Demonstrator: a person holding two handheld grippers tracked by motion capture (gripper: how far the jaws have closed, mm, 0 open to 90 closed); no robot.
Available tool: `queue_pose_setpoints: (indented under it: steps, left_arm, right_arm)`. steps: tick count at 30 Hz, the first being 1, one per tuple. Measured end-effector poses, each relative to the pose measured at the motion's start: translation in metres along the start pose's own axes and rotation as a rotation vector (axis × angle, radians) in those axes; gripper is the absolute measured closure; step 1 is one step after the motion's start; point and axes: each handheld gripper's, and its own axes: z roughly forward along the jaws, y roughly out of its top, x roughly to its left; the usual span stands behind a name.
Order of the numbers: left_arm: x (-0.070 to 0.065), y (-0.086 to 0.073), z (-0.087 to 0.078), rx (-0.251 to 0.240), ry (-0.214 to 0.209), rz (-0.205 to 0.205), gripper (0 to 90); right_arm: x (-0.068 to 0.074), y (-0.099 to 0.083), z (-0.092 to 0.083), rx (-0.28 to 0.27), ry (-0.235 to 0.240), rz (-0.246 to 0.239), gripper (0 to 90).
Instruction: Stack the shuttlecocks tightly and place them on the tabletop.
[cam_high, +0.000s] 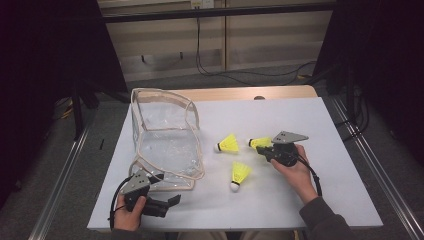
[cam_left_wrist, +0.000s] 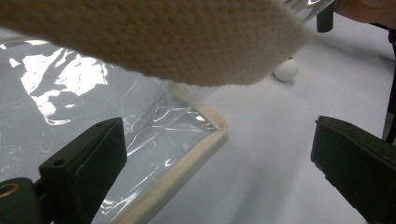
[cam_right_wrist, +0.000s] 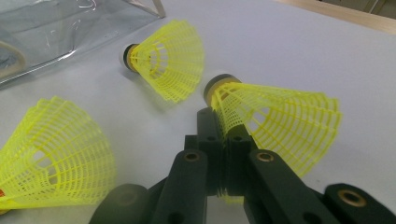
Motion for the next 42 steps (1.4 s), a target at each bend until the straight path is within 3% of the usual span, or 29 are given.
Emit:
queue_pose_setpoints:
  steps: [42]
  left_arm:
    - [0.0,0.0,0.0,0.002,-0.001,0.006,3.2]
  right_arm:
    - [0.005,0.008,0.012,0.004,0.029,-0.031,88.4]
